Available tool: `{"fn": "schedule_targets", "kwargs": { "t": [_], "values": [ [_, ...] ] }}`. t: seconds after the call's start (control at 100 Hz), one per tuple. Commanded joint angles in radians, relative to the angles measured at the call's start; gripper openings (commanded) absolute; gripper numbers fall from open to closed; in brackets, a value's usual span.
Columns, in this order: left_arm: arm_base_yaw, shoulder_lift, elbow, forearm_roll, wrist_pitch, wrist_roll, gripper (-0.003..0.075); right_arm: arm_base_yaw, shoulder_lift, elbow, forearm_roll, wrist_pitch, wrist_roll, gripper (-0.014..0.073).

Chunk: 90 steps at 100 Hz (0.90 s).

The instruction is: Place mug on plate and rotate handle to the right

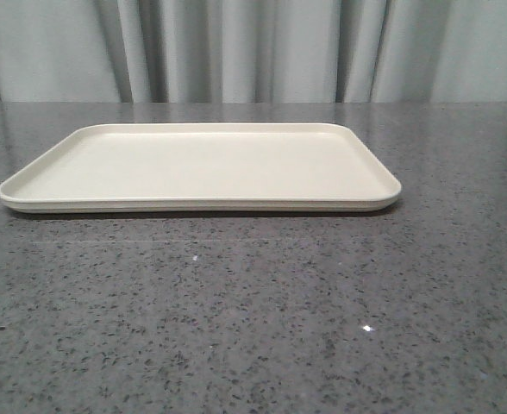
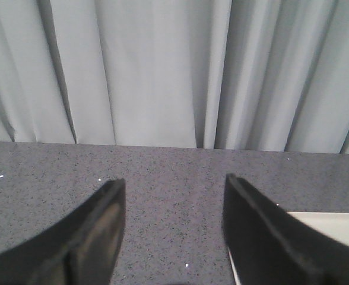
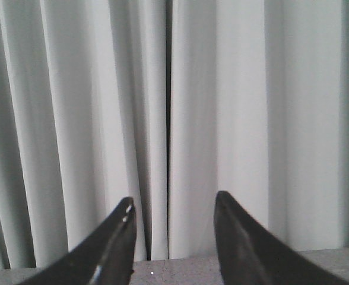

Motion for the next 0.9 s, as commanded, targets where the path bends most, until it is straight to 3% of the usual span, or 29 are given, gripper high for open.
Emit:
{"fn": "schedule_targets", "kwargs": {
  "t": [0.0, 0.56, 0.89],
  "values": [
    [0.001, 0.016, -0.057, -0.009, -0.037, 0.001, 0.0447, 0.002, 0.021, -0.034, -0.013, -0.105, -0.005, 0.0335],
    [0.001, 0.017, -0.138, -0.004, 0.058, 0.14, 0.0442, 0.002, 0.021, -0.034, -0.013, -0.141, -0.005, 0.0334],
    [0.001, 0.116, -0.274, 0.012, 0.278, 0.138, 0.0441, 0.002, 0.021, -0.034, -0.013, -0.141, -0.005, 0.0334]
  ]
}}
